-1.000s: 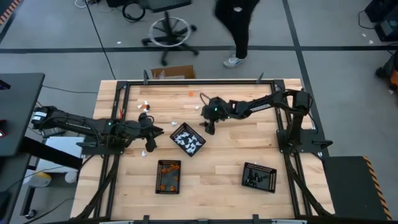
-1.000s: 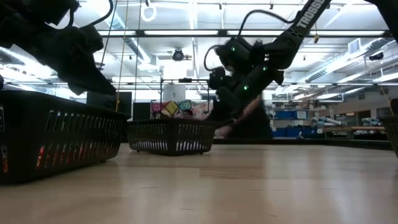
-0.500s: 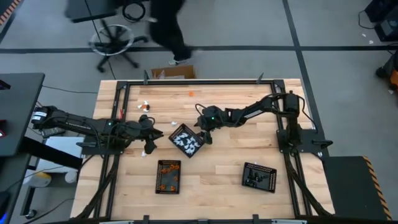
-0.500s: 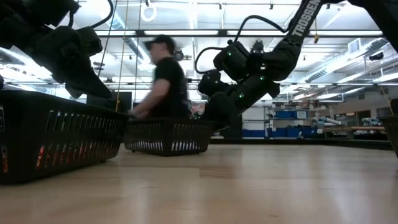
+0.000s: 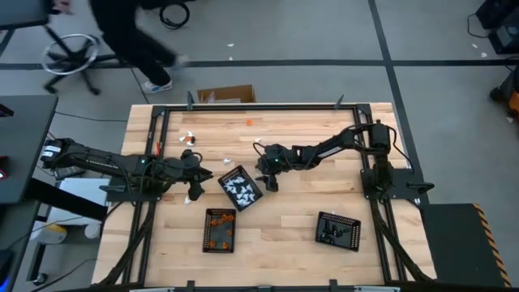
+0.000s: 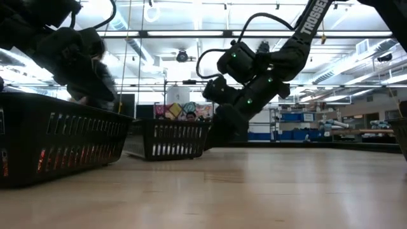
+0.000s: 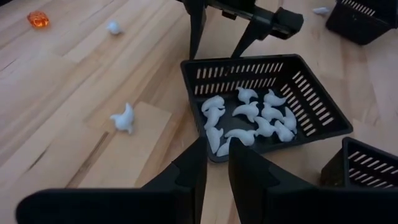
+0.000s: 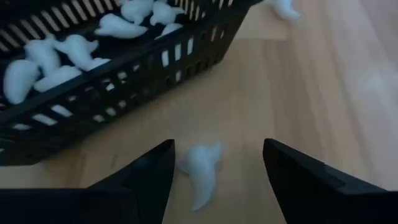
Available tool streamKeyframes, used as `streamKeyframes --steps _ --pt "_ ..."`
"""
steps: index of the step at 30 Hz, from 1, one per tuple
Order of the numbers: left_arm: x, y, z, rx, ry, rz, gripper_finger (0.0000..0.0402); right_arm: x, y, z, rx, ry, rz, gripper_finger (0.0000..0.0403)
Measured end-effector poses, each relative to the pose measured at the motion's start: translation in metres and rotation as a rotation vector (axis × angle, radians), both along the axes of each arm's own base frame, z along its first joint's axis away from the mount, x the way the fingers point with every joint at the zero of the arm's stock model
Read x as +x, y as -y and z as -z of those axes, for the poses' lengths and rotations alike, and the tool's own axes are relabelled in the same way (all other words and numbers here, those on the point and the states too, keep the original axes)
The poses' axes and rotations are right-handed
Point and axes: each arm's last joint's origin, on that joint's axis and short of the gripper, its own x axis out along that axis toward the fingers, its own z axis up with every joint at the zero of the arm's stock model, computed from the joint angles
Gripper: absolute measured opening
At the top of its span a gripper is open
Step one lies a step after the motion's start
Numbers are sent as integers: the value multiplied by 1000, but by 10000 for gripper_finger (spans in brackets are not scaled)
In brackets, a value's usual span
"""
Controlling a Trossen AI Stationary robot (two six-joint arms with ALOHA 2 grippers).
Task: Sort Halloween decoration
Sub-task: Put the white skeleton toy into the middle black basket
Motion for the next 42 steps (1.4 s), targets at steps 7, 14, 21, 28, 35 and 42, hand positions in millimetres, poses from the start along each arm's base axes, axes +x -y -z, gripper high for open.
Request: streamKeyframes --steps 7,14,21,28,35,42 --pt "0 0 1 3 -8 2 76 3 -1 13 35 -8 7 218" --pt "-1 0 2 -11 -29 18 76 2 -5 14 23 -40 32 154" --pt "-2 0 3 -10 -34 18 76 -1 -6 9 23 -57 35 74" --pt "-2 0 3 -10 -38 18 76 -6 -2 -1 11 -73 60 62" --pt "-2 0 3 -10 -40 18 76 -15 -2 -51 -36 15 100 68" --pt "-2 0 3 -10 -35 18 76 -6 -30 -83 68 246 -32 69"
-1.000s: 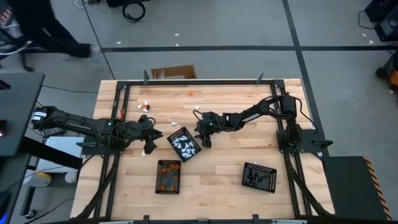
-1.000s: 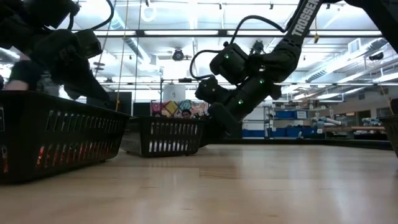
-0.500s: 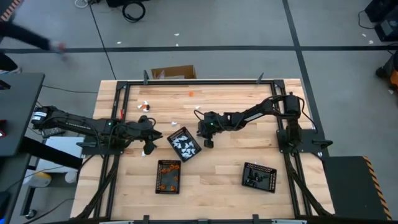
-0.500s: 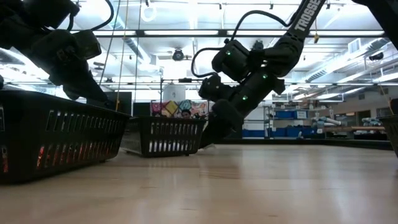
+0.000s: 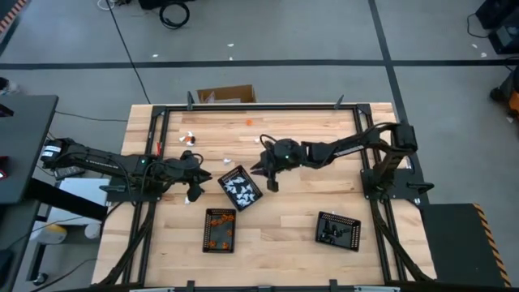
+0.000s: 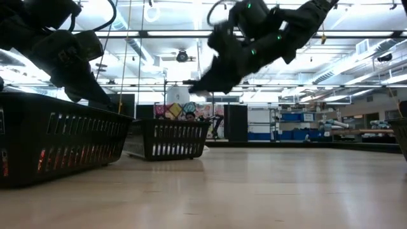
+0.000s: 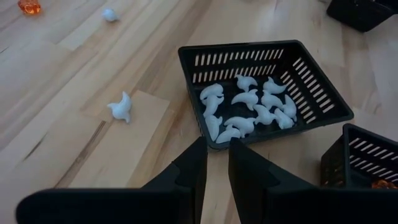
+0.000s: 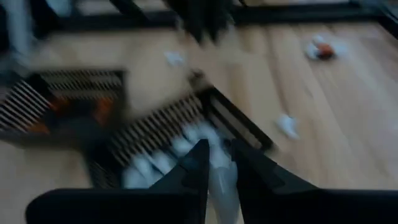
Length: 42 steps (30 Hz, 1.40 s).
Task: Sort Halloween decoration
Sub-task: Put the white skeleton toy into the middle black basket, then put the black skeleton toy into the right black basket
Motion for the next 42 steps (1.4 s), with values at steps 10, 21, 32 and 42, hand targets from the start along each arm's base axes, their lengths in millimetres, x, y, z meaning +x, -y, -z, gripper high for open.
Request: streamKeyframes --steps 10,21,32,42 --pt "1 0 -1 -26 22 -28 76 49 -33 16 99 26 -96 75" --pt "-2 1 3 -42 -40 4 78 63 -32 -17 52 -119 -102 165" --pt "-7 17 -5 -97 -141 276 170 26 -24 -35 -108 -116 26 167" --pt "-6 16 19 11 -301 200 172 -3 -10 -17 -121 191 74 164"
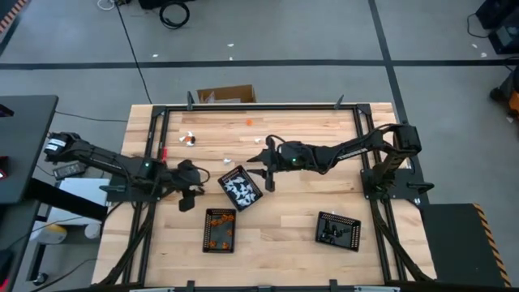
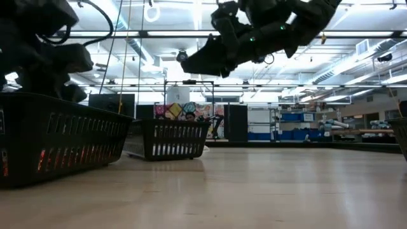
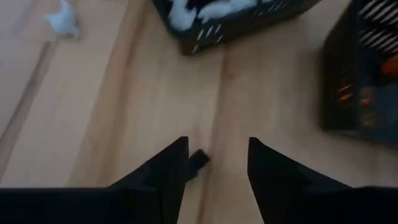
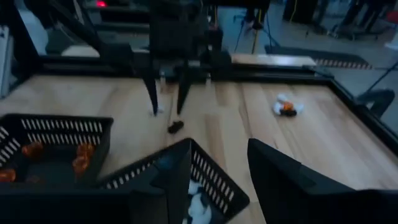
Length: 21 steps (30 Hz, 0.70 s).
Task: Sort Halloween decoration
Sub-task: Put the black skeleton toy into the right black basket
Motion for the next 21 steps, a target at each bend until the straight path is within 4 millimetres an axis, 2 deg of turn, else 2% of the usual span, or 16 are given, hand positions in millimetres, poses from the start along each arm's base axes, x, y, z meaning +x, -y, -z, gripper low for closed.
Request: streamKeyframes --steps 5,15,18,21 --pt "6 0 13 45 -85 -52 172 -1 1 3 5 -14 -9 164" --pt "15 2 31 97 -198 -7 171 -1 1 3 3 -13 -23 164" --pt "17 2 33 97 -210 -4 154 -1 0 3 2 -14 -24 164" --pt "18 3 33 94 -199 -5 120 -1 0 3 1 -14 -24 164"
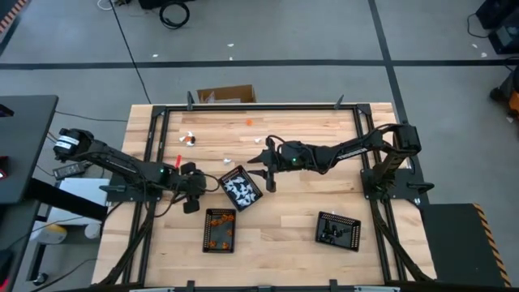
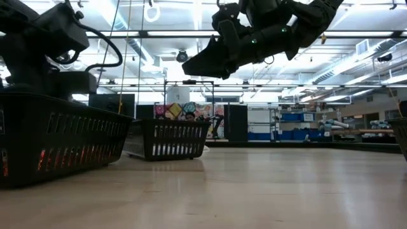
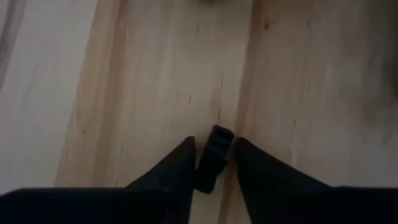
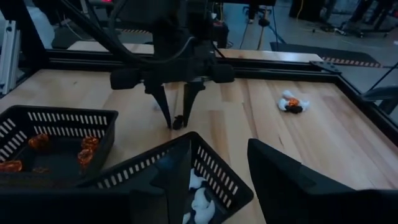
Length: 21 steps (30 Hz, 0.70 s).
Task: Sort Halloween decoration
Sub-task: Put the black skeleton toy into the right black basket
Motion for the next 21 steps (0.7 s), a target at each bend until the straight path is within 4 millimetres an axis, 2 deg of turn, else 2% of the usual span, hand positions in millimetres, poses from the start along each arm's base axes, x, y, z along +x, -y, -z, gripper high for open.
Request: streamKeyframes --steps 8,12,15,21 --pt "1 0 -1 -14 20 -31 13 0 0 1 7 -8 2 164" --pt "3 0 -9 -21 35 -43 6 -6 0 -6 0 -37 27 164" --pt "12 2 -27 -37 96 -50 4 -16 1 -20 -14 -56 73 164" --pt "21 2 -60 29 97 -114 3 -37 -3 -44 -34 -89 133 164"
